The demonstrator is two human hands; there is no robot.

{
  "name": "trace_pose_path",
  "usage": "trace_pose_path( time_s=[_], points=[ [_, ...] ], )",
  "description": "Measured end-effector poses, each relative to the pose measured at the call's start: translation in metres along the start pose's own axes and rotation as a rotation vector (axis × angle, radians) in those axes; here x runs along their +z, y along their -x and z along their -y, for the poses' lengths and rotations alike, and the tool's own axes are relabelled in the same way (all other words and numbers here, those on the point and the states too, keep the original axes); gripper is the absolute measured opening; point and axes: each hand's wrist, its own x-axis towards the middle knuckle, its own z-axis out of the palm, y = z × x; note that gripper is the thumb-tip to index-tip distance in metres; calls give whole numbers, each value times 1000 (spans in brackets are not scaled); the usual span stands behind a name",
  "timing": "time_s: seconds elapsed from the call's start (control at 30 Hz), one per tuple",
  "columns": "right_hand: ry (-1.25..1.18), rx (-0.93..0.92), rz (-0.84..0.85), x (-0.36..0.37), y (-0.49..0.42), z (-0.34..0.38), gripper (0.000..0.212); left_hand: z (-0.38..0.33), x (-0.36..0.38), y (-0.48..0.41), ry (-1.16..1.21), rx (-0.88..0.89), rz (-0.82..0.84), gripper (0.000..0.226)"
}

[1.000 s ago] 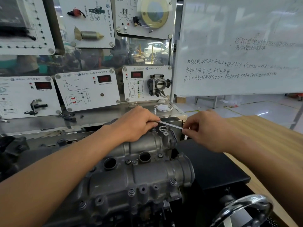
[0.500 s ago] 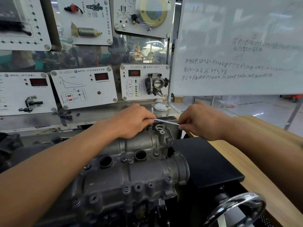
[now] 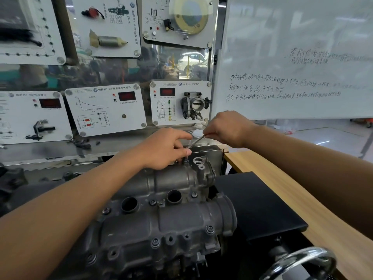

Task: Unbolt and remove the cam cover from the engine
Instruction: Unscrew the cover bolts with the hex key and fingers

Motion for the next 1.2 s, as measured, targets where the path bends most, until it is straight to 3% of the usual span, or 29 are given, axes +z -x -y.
trace_pose_path(
  time_s=[0.07,0.17,0.37,0.47,0.6,0.67,0.77,0.97,1.07,1.2],
  points=[
    [6,-42,12,0,-18,4,24,1,-1,-2,36,16,12,51],
    [-8,-127,13,0,-44,15,23,2,-5,-2,33,32,64,37],
    [-124,-285,-139,5,-74,44,19,-2,-22,0,-310,50,119,27],
    [-231,-229,-143,6,-71,44,15,0,-33,-3,-399,78,31,20],
    [-405,-42,-73,-4,-71,44,14,-3,-32,-3,-471,114,33,21],
    [-489,2,-59,-11,-72,45,25,-4,-32,-1,-465,112,32,18],
    [-528,49,-17,-12,-71,46,20,-4,-29,2,-466,87,60,25],
    [-572,92,-148,-10,-51,52,22,-4,-17,5,-567,58,5,34],
    [-606,120,-137,-13,-39,54,21,-4,-17,6,-447,68,58,15],
    [-762,177,63,-14,-23,50,21,-3,-16,8,-271,104,88,22]
  ],
)
